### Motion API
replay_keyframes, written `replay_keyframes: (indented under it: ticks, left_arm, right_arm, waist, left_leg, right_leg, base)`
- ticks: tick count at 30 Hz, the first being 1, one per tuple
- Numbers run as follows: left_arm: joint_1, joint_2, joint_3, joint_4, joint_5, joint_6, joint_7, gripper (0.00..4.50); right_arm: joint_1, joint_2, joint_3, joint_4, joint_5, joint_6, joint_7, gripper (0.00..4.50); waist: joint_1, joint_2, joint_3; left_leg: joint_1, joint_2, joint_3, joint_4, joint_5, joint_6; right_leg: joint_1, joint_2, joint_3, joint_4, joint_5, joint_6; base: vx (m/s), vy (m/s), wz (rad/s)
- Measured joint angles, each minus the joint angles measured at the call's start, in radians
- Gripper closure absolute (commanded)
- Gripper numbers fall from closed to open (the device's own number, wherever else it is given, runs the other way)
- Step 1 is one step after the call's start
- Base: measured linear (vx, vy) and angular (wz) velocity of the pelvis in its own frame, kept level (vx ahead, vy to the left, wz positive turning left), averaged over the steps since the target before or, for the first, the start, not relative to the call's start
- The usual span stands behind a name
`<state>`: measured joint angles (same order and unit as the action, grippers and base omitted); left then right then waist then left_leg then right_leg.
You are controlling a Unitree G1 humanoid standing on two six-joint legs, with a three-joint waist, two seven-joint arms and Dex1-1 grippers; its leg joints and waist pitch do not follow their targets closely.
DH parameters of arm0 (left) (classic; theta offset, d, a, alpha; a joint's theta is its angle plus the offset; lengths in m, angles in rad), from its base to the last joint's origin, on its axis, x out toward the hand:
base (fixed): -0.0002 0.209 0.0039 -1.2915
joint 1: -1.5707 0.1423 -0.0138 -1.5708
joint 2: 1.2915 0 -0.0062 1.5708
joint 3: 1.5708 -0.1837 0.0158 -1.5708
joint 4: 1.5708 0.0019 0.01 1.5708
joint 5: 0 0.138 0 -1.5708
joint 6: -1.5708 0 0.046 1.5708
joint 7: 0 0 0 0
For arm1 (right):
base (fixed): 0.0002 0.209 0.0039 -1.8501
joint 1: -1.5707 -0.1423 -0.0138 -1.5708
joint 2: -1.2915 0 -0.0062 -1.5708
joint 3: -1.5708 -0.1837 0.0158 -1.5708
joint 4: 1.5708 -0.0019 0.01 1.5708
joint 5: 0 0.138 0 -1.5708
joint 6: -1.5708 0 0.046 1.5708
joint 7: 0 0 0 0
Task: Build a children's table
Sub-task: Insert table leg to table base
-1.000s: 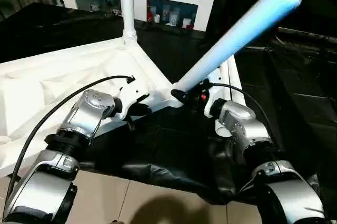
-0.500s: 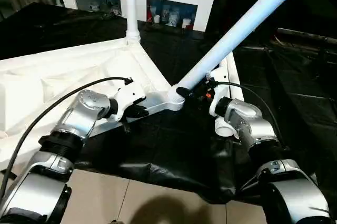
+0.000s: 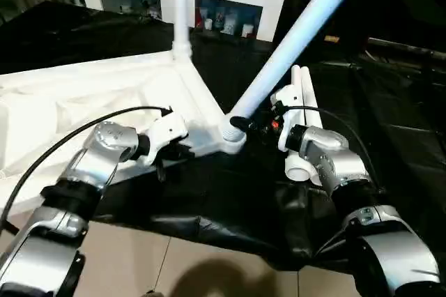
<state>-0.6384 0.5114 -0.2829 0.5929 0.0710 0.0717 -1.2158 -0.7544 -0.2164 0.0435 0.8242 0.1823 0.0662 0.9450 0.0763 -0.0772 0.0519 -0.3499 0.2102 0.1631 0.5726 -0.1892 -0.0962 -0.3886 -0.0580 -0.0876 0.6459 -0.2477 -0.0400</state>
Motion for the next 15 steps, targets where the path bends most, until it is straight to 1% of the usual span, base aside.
replay_keyframes:
  ticks: [2,4,6,9,15]
  left_arm:
    - [0.000,0.007,-0.010,-0.001,-0.001,-0.018,-0.035,4.50]
    - [0.000,0.011,-0.019,-0.001,-0.001,-0.031,-0.048,4.50]
    - [0.000,0.012,-0.024,-0.001,0.000,-0.040,-0.047,4.50]
    - [0.000,0.016,-0.029,0.000,0.001,-0.055,-0.046,4.50]
    - [-0.001,0.014,-0.028,0.007,0.006,-0.075,-0.044,4.50]
  right_arm:
    - [-0.001,-0.022,0.016,-0.009,-0.004,0.011,0.045,2.66]
    - [0.000,-0.042,0.047,-0.035,-0.019,0.017,0.100,2.66]
    - [0.001,-0.054,0.066,-0.047,-0.028,0.016,0.137,2.66]
    - [0.004,-0.071,0.072,-0.058,-0.028,0.024,0.163,2.66]
    - [0.010,-0.112,0.071,-0.085,-0.013,0.080,0.220,2.66]
  waist:
    - [0.011,0.000,0.000]
    - [0.013,-0.001,0.000]
    - [0.013,-0.002,0.000]
    - [0.013,-0.003,0.001]
    - [0.013,-0.004,0.001]
  left_leg:
    - [-0.001,0.001,0.001,0.003,0.000,0.001]
    - [-0.001,0.001,0.001,0.005,-0.001,0.002]
    - [-0.001,0.002,0.001,0.007,-0.001,0.002]
    - [-0.001,0.002,0.001,0.010,-0.001,0.002]
    - [-0.002,0.003,0.001,0.011,-0.001,0.002]
  right_leg:
    - [0.000,0.000,0.000,0.001,0.000,0.000]
    - [0.000,0.000,0.000,0.001,0.000,0.000]
    - [0.001,0.000,0.000,0.002,0.002,0.001]
    - [0.001,0.000,0.000,0.002,0.003,0.002]
    - [0.001,0.000,0.000,0.002,0.004,0.002]
  base:
    - [0.000,0.000,0.00]
    - [0.000,0.000,0.00]
    - [0.000,0.000,0.00]
    - [0.000,0.000,0.00]
    - [0.000,0.000,0.00]
